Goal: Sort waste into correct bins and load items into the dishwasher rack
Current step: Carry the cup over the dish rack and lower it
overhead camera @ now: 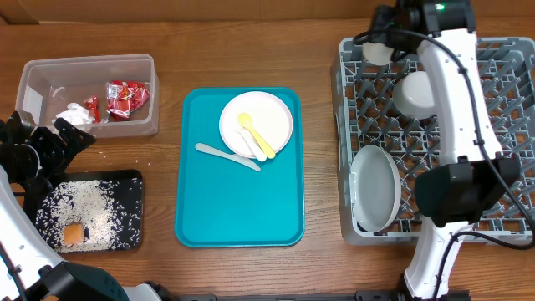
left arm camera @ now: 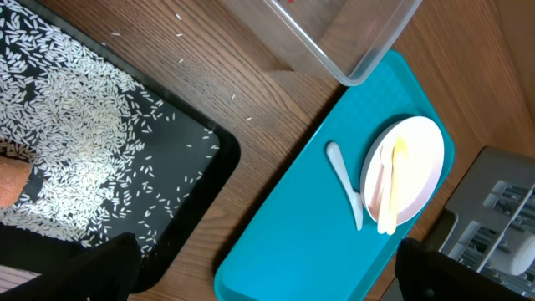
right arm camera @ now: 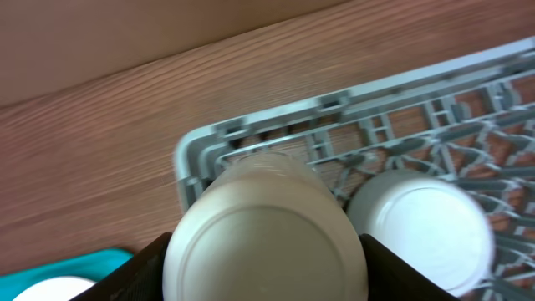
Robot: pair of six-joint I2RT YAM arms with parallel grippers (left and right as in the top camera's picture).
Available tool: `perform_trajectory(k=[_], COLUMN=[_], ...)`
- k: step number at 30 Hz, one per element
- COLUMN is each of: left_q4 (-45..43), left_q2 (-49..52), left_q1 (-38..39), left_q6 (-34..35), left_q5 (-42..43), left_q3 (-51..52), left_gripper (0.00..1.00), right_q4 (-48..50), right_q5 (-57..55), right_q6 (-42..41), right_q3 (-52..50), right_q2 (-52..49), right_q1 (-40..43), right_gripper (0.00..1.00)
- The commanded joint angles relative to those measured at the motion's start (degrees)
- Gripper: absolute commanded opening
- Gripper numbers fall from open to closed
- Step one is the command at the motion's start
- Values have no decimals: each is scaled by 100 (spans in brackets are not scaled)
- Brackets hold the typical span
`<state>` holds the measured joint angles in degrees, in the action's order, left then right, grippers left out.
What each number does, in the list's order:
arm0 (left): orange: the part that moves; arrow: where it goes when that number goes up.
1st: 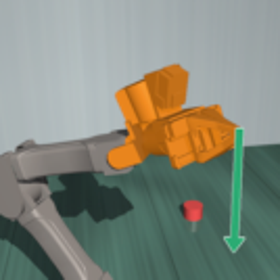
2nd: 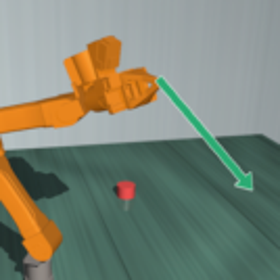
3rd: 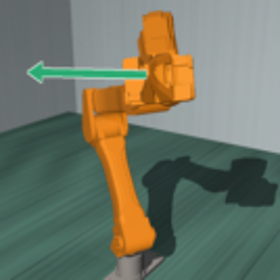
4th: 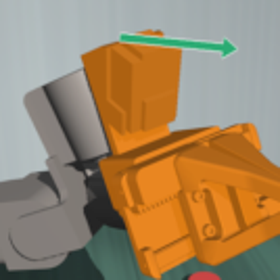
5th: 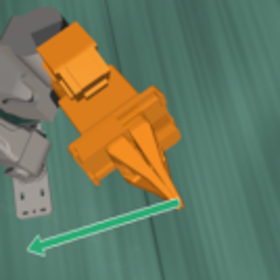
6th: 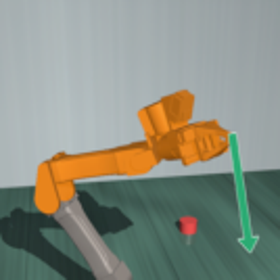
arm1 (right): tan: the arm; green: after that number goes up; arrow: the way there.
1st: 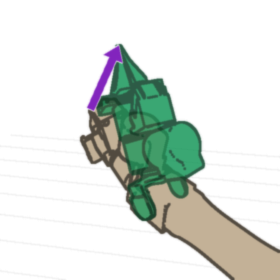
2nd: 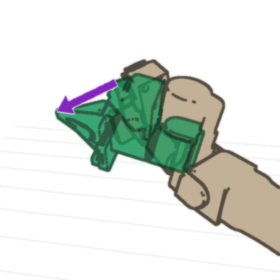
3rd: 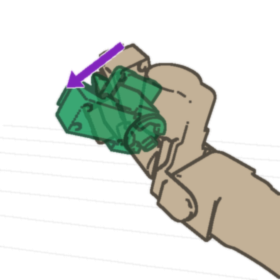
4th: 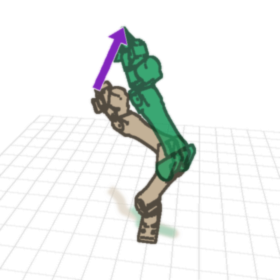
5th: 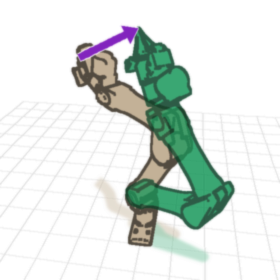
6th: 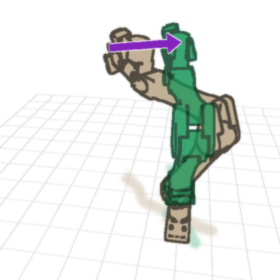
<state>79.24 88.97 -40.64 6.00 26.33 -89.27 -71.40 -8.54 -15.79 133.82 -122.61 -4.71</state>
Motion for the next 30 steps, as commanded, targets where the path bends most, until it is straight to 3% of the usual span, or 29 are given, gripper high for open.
perform_trajectory(k=[1,17,30], left_q4=[0,0,0], left_q2=[-9,-9,-9], left_q1=[-17,-17,-17], left_q6=[42,42,42], left_q5=[-20,-20,-20], left_q3=[-13,-13,-13], left_gripper=[100,100,100], right_q4=[55,684,494], right_q5=[-136,-173,-278], right_q6=[103,101,96], right_q3=[125,-332,-339], right_q2=[170,-332,-752], right_q1=[175,374,382], right_gripper=[62,62,63])
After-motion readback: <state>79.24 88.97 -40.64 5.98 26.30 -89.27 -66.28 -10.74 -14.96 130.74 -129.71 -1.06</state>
